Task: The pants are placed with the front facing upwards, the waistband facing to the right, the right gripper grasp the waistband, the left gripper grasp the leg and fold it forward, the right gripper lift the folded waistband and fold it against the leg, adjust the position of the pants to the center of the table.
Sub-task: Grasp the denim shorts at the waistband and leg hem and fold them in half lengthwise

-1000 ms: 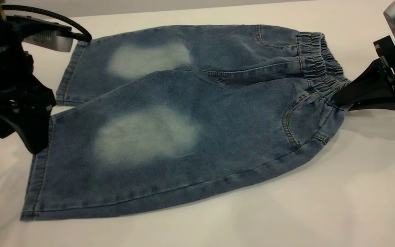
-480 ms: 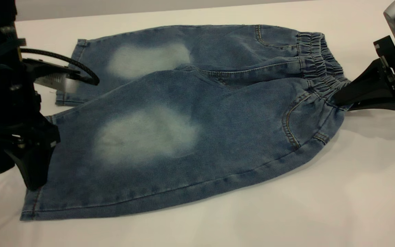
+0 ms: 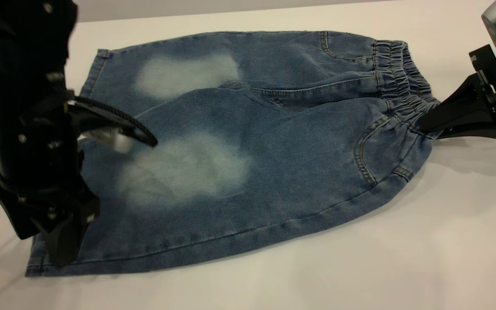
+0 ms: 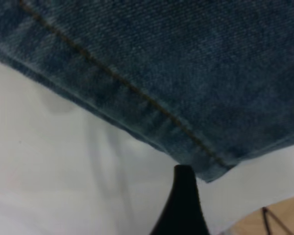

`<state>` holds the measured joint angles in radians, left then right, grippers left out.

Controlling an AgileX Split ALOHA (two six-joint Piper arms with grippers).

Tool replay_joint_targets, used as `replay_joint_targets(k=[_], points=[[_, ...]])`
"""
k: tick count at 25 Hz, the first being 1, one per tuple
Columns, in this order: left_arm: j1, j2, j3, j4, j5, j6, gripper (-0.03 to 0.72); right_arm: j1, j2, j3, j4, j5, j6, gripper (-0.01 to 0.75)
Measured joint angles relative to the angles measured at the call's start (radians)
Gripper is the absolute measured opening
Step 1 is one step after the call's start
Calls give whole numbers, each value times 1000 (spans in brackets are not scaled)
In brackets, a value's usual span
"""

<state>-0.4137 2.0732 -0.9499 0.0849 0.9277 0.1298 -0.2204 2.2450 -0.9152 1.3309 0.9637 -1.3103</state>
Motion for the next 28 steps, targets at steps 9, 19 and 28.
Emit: replay_joint_targets(k=[9, 19, 28], points=[[0, 37, 0, 25, 0, 1, 538, 0, 0, 0, 0, 1, 0, 38], [0, 69, 0, 27, -13, 1, 538, 0, 0, 0, -1, 1, -1, 38], [0, 69, 0, 27, -28, 0, 519, 0, 0, 0, -2, 1, 0, 38]])
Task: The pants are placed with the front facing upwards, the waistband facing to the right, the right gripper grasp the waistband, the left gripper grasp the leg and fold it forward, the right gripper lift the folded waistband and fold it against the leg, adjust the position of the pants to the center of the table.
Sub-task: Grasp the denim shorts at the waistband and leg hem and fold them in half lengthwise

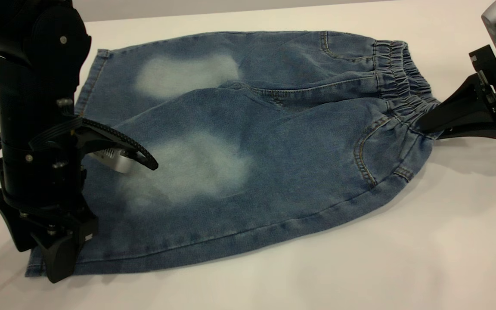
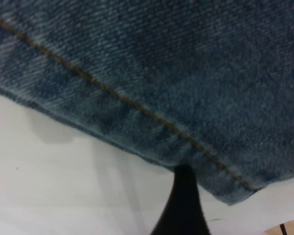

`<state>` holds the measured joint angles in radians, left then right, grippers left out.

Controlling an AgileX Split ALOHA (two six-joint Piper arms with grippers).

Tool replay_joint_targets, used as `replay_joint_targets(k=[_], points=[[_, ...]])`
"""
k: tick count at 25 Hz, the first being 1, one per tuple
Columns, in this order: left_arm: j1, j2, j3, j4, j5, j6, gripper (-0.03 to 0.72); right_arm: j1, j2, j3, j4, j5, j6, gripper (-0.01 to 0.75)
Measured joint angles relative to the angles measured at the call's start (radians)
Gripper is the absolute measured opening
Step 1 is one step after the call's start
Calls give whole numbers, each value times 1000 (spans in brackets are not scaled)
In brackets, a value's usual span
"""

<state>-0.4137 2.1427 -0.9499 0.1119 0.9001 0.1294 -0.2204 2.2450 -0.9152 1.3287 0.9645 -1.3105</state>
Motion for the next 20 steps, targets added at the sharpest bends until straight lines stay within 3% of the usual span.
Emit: replay_joint_targets(k=[5, 13, 16, 20], points=[[0, 0, 0, 1, 8, 0, 433, 0, 0, 0, 0, 1, 0, 38], [2, 0, 0, 1, 33, -6, 202, 0, 0, 0, -1, 5, 0, 38], [2, 0, 0, 1, 36, -7, 195, 0, 0, 0, -1, 7, 0, 38], [2, 0, 0, 15, 28, -7, 280, 0, 0, 0, -1, 7, -1, 38]])
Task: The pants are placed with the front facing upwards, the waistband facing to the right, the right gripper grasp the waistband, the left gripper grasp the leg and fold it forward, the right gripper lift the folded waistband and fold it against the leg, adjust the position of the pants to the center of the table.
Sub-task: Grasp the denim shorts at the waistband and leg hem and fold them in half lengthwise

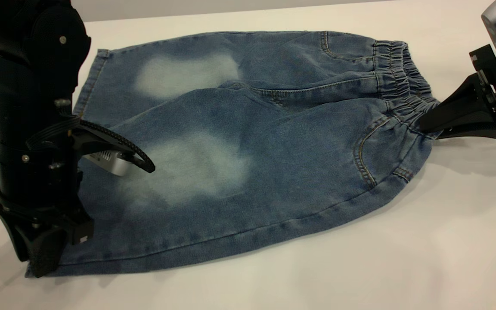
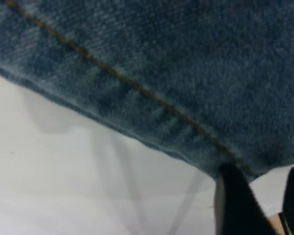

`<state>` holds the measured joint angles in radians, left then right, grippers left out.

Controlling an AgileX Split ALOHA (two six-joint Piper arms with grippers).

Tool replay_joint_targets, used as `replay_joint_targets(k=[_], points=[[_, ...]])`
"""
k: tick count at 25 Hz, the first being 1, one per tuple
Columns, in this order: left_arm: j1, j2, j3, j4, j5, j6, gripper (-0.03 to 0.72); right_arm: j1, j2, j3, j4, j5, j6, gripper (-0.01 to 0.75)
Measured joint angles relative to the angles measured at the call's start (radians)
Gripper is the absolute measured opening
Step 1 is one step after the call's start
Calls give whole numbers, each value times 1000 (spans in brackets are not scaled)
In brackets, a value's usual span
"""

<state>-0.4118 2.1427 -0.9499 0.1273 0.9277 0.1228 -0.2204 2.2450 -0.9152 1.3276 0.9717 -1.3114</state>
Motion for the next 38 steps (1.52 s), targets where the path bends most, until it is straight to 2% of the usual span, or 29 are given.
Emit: replay_joint_targets(k=[6, 9, 23, 28, 38], points=[[0, 0, 0, 13, -7, 0, 475, 0, 0, 0, -2, 0, 0, 38], [0, 0, 0, 17, -33, 0, 522, 0, 0, 0, -2, 0, 0, 38], [0, 0, 0, 27, -58, -1, 534, 0, 0, 0, -5, 0, -2, 38], [0, 0, 0, 29, -60, -1, 486, 0, 0, 0, -7, 0, -1, 38], [0, 0, 0, 27, -29, -1, 242, 0, 0, 0, -8, -1, 0, 38]])
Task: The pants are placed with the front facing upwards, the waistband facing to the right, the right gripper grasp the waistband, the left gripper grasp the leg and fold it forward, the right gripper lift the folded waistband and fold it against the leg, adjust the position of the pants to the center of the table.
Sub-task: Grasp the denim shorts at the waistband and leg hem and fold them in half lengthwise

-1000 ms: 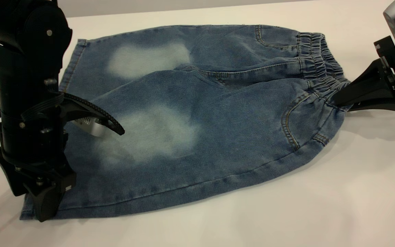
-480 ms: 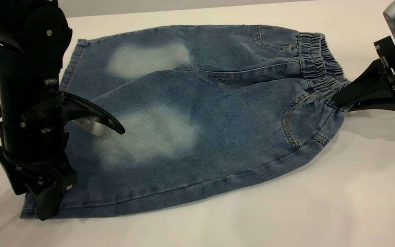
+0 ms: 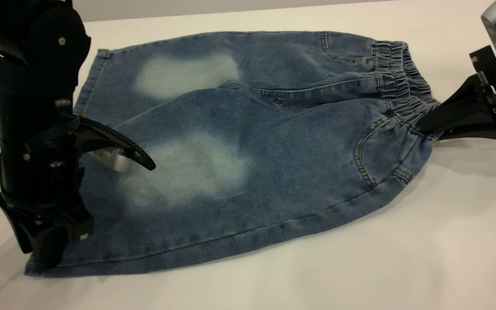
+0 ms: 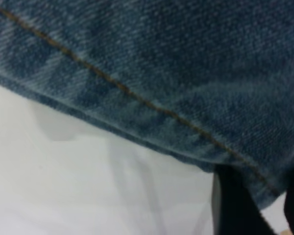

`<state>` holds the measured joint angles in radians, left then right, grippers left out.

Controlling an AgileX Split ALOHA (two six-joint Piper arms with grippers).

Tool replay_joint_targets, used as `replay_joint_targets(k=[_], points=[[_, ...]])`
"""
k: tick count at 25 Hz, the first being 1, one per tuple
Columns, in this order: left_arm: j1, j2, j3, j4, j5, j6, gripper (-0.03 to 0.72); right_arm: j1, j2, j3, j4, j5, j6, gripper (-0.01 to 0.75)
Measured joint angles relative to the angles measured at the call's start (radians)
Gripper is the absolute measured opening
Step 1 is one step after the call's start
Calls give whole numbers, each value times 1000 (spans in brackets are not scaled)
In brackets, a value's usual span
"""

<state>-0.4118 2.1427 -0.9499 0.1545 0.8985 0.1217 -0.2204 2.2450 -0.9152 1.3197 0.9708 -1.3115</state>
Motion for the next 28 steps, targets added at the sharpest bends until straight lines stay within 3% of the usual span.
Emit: replay_joint_targets(k=[9, 14, 28], points=[[0, 0, 0, -1, 11, -6, 145, 0, 0, 0, 0, 0, -1, 38], [0, 0, 0, -1, 12, -6, 36, 0, 0, 0, 0, 0, -1, 38], [0, -72, -1, -42, 41, -27, 27, 0, 0, 0, -1, 3, 0, 38]])
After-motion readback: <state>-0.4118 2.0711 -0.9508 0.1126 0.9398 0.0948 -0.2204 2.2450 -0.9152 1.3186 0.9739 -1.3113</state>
